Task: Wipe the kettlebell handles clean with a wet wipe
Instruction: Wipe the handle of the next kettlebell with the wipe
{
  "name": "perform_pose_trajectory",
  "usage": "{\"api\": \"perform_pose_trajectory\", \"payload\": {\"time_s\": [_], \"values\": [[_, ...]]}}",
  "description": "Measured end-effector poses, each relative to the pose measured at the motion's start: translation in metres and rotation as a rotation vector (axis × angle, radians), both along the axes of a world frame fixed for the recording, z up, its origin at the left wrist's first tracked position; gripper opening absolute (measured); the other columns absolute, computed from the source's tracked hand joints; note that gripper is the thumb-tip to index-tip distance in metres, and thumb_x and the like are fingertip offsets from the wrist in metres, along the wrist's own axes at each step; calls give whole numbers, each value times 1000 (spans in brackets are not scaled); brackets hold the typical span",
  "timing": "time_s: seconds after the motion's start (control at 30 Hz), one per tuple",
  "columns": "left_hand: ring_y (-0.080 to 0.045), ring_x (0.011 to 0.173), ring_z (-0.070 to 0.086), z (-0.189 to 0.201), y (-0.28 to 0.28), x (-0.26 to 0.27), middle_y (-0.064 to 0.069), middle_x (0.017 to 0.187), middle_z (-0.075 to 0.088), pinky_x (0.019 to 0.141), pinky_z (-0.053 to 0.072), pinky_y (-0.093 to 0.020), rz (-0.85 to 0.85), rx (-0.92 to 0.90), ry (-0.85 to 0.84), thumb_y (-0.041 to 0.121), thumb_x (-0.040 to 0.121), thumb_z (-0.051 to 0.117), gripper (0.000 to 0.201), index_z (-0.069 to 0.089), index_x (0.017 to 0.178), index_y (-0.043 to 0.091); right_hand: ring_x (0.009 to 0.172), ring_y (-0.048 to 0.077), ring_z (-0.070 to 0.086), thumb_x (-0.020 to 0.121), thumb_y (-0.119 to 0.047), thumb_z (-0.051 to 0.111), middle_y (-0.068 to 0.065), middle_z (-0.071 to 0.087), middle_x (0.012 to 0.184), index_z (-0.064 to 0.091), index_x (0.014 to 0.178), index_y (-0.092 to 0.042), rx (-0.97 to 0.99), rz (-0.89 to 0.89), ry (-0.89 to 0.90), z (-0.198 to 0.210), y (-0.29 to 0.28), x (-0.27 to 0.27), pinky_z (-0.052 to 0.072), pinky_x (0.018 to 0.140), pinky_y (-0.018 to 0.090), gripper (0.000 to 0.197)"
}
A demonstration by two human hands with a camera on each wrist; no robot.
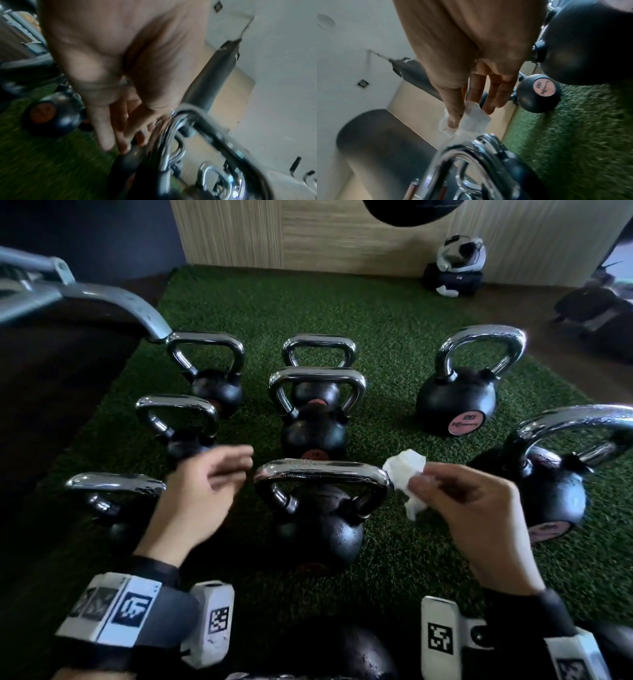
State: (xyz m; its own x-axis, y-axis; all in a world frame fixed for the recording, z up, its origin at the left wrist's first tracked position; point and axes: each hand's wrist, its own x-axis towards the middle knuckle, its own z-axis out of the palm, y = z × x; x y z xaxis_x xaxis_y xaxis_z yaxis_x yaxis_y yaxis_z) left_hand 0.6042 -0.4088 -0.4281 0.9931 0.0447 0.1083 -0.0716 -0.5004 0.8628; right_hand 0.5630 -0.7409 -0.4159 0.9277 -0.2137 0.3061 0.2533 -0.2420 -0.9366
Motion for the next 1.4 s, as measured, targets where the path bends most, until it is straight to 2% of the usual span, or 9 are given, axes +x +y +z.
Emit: {"api": "perform_pose_trajectory", "payload": {"time_s": [0.13, 0.3, 0.43, 0.7, 0.83, 0.97, 1.03, 1.13, 1.4], "values": [[-9, 105, 73, 73, -13, -7, 12, 111, 77, 95, 57, -35, -123, -115, -199, 21, 98, 64, 25, 73, 119, 32, 81, 16, 73, 70, -23, 85, -4, 78, 94, 83, 85, -27, 6, 176, -136, 36, 15, 7, 59, 79, 27, 16], [-9, 118, 68, 117, -48, -15, 12, 126, 72, 107, 51, -39, -487, -190, 32, 44, 94, 54, 38, 72, 124, 29, 83, 7, 74, 73, -14, 84, -5, 78, 97, 80, 89, -25, -100, 305, -252, 69, 38, 14, 57, 77, 17, 20], [-5, 118, 68, 114, -63, -13, 13, 122, 74, 104, 54, -31, -542, -182, -24, 34, 91, 63, 30, 78, 113, 21, 82, 22, 77, 76, -10, 88, 3, 79, 91, 79, 92, -9, -85, 309, -285, 79, 50, 16, 63, 79, 37, 18], [-8, 82, 75, 101, -81, -5, 1, 90, 80, 78, 57, -16, -490, -394, -147, 19, 75, 79, 16, 79, 91, 19, 76, 33, 62, 71, -1, 86, 8, 70, 89, 69, 97, -16, -90, 214, -271, 76, 48, 26, 54, 63, 38, 35], [-13, 86, 76, 93, -66, -2, 1, 91, 80, 83, 60, -26, -433, -249, -237, 21, 82, 78, 22, 76, 104, 18, 86, 24, 68, 77, -20, 90, 0, 70, 105, 70, 110, -24, -71, 266, -175, 48, 32, 26, 56, 71, 34, 39], [2, 96, 73, 76, -57, -5, 15, 106, 78, 87, 59, -22, -250, 53, -417, 27, 85, 80, 37, 74, 122, 27, 97, 17, 70, 80, 6, 79, -4, 71, 118, 68, 116, -41, -58, 210, 73, -28, 0, 28, 57, 79, 30, 60], [8, 96, 71, 64, -61, -5, 15, 110, 77, 86, 59, -21, -241, 180, -458, 29, 86, 80, 37, 74, 123, 25, 107, 19, 70, 78, 2, 82, -7, 71, 123, 66, 119, -45, -95, 284, 250, -66, 0, 30, 60, 87, 33, 64], [9, 98, 70, 47, -71, -6, 12, 110, 78, 87, 58, -23, -286, 265, -483, 22, 90, 78, 26, 79, 115, 23, 124, 22, 66, 76, -22, 91, -4, 72, 129, 68, 125, -29, 56, 442, 333, -95, 14, 34, 55, 103, 40, 55], [16, 108, 63, 37, -53, -11, 28, 113, 66, 92, 53, -11, -189, 266, -566, 10, 89, 77, 29, 76, 116, 21, 124, 4, 64, 85, -12, 80, -11, 72, 127, 67, 112, 14, 41, 483, 240, -101, 24, 52, 53, 98, 20, 39]]}}
